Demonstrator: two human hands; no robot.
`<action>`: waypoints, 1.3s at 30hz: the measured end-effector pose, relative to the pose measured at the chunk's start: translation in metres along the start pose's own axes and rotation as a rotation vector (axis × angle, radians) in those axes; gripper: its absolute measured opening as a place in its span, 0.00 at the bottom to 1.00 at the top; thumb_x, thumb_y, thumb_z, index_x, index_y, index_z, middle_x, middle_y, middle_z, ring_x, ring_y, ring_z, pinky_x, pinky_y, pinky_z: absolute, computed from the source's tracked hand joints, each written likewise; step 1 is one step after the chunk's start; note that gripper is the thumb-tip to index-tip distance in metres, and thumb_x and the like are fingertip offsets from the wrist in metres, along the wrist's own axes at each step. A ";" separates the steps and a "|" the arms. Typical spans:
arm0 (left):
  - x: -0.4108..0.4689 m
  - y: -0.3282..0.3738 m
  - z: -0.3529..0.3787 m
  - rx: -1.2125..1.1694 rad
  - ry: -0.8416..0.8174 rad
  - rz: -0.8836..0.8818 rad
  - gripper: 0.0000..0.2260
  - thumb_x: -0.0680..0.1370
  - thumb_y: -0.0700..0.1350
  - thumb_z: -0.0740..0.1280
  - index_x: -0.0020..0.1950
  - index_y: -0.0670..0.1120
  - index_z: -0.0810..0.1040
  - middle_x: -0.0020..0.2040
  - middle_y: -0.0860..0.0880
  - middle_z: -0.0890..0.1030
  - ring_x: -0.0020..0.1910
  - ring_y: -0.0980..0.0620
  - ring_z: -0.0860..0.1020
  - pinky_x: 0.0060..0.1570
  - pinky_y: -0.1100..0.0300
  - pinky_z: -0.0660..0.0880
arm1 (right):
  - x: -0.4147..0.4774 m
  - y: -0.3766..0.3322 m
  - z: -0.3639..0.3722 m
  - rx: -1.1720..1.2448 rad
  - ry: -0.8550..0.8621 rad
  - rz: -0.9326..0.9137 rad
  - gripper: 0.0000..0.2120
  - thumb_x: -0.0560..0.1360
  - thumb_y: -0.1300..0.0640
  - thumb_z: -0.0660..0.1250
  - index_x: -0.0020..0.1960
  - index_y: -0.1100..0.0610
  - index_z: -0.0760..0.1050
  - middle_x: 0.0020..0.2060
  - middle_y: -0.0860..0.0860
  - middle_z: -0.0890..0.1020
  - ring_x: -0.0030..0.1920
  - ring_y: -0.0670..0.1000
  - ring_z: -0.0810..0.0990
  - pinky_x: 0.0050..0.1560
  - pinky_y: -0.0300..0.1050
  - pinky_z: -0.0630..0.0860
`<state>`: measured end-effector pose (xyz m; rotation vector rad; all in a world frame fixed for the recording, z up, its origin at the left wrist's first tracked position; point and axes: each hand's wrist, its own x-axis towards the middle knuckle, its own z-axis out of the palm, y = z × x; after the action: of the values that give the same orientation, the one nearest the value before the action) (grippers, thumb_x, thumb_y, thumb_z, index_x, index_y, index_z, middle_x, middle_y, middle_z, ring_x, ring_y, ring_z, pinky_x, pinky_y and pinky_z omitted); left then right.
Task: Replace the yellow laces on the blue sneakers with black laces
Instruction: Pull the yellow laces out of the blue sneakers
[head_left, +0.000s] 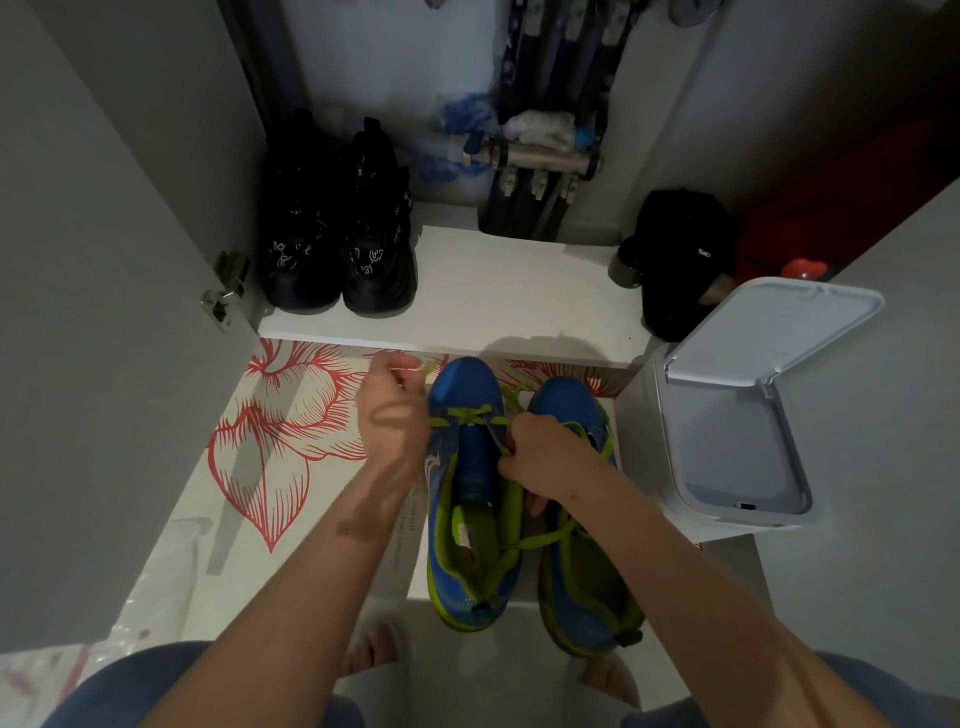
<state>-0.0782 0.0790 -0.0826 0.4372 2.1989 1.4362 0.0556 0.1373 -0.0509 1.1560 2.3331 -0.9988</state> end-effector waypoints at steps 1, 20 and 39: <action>0.006 0.002 -0.004 0.036 -0.005 -0.036 0.07 0.79 0.36 0.59 0.53 0.44 0.73 0.46 0.45 0.77 0.45 0.46 0.77 0.46 0.52 0.77 | 0.000 0.000 0.000 -0.002 0.003 -0.001 0.15 0.77 0.63 0.60 0.35 0.57 0.60 0.32 0.53 0.70 0.48 0.61 0.80 0.29 0.40 0.67; -0.004 -0.002 -0.008 0.653 -0.587 -0.134 0.15 0.74 0.44 0.69 0.57 0.37 0.76 0.51 0.38 0.80 0.48 0.42 0.81 0.48 0.48 0.80 | 0.048 -0.012 0.032 -0.200 0.479 -0.209 0.08 0.74 0.65 0.65 0.52 0.59 0.73 0.54 0.55 0.73 0.56 0.54 0.72 0.41 0.45 0.66; -0.003 -0.008 -0.004 0.640 -0.583 -0.134 0.14 0.76 0.43 0.66 0.58 0.36 0.75 0.52 0.37 0.79 0.49 0.40 0.81 0.50 0.47 0.80 | 0.051 -0.006 0.032 -0.337 0.493 -0.200 0.08 0.75 0.58 0.65 0.55 0.55 0.75 0.58 0.54 0.71 0.60 0.56 0.64 0.59 0.47 0.63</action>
<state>-0.0780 0.0710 -0.0876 0.7839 2.0808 0.4143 0.0202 0.1394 -0.1001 1.1420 2.9031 -0.3675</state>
